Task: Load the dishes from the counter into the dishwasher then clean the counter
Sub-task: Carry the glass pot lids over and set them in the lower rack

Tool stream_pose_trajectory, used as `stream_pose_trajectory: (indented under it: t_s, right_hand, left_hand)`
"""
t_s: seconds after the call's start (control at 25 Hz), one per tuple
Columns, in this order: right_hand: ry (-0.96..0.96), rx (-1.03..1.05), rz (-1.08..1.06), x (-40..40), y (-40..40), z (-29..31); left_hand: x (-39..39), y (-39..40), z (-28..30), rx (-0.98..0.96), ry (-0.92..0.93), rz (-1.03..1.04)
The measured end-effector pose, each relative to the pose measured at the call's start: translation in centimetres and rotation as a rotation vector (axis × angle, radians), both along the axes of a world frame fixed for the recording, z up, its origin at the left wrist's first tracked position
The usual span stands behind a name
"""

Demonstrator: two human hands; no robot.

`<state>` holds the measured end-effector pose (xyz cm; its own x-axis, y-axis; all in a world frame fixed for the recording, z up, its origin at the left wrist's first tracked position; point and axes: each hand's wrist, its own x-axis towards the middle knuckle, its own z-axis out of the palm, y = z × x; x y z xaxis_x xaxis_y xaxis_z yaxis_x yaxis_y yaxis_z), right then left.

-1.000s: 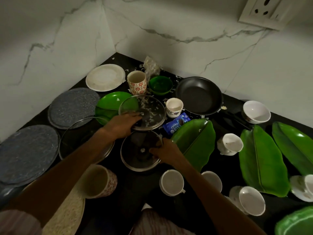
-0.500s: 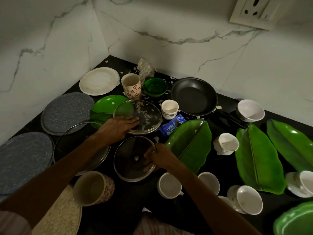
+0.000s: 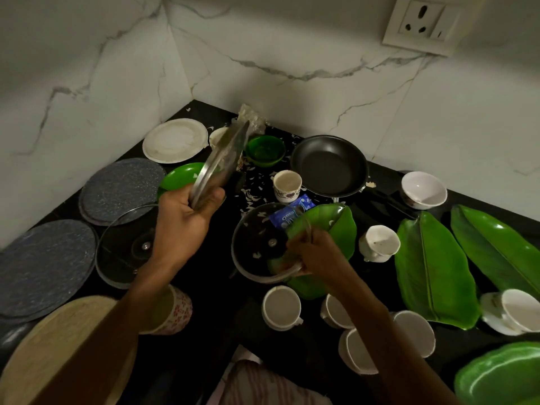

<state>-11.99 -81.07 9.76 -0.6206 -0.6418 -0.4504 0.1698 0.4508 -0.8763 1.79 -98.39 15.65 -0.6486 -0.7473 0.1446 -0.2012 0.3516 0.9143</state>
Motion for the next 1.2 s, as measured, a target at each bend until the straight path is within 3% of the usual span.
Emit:
stream_pose_trajectory:
  t_s: [0.12, 0.28, 0.52, 0.84, 1.2]
  right_hand:
    - [0.143, -0.054, -0.187, -0.3, 3.8, 1.7]
    - [0.394, -0.083, -0.304, 0.2, 9.8, 3.1]
    - [0.075, -0.295, -0.574, 1.9, 17.8, 3.2]
    - [-0.252, -0.416, -0.692, 4.5, 25.4, 2.9]
    - [-0.179, -0.451, -0.753, 9.1, 30.3, 3.8]
  left_hand:
    - [-0.4, 4.9, 1.8, 0.183, 0.201, 0.058]
    - [-0.4, 10.4, 1.7, 0.290, 0.348, 0.075]
    - [0.8, 17.8, 1.7, 0.378, 0.433, 0.082]
    - [2.5, 26.7, 2.3, 0.481, 0.421, 0.029]
    - [5.9, 30.7, 2.1, 0.485, 0.285, -0.037]
